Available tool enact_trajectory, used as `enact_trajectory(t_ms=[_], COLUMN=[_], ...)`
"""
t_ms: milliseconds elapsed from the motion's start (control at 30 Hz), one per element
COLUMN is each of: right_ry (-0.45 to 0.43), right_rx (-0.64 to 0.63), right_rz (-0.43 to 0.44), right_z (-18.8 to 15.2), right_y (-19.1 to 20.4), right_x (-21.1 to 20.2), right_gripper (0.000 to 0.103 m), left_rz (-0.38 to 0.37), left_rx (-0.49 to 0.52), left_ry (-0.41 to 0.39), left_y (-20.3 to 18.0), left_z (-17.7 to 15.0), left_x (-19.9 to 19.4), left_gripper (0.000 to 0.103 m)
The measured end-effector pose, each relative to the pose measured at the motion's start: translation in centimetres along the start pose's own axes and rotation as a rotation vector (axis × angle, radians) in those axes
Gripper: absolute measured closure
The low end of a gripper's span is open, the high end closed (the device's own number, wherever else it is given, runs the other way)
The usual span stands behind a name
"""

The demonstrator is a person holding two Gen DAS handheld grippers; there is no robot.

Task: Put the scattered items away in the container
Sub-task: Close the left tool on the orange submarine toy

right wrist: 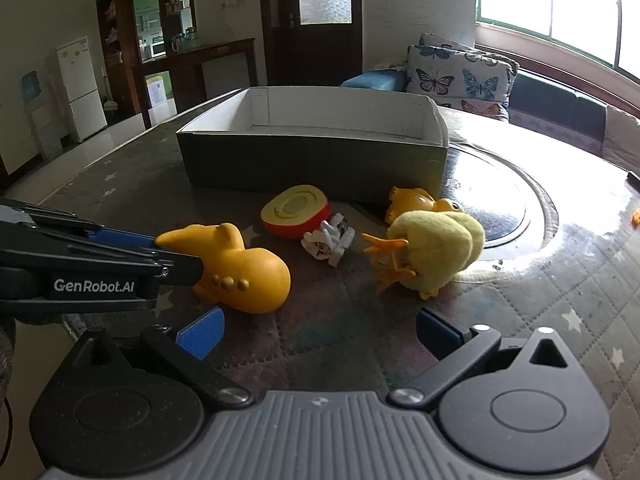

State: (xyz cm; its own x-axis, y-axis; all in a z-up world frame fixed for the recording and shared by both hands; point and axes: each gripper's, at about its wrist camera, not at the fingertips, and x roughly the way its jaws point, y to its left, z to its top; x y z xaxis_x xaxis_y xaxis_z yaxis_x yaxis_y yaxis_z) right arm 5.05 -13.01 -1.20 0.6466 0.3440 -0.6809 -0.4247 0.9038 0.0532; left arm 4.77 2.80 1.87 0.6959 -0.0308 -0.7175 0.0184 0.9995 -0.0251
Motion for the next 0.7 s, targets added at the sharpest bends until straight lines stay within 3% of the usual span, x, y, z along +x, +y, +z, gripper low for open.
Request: enact_trajectory(t_ms=[300, 700], right_ry=[0.001, -0.005], right_rx=[-0.030, -0.074], right_rz=[0.032, 0.080], right_z=[0.5, 1.5], right_y=[0.9, 2.2], right_x=[0.6, 1.5], right_gripper=[0.000, 0.000], left_rz=[-0.004, -0.062], left_rx=[-0.035, -0.037], left_ry=[0.001, 0.045], left_y=[1.4, 1.8], left_z=[0.7, 0.9], left_x=[0.0, 0.9], left_gripper=[0.063, 0.063])
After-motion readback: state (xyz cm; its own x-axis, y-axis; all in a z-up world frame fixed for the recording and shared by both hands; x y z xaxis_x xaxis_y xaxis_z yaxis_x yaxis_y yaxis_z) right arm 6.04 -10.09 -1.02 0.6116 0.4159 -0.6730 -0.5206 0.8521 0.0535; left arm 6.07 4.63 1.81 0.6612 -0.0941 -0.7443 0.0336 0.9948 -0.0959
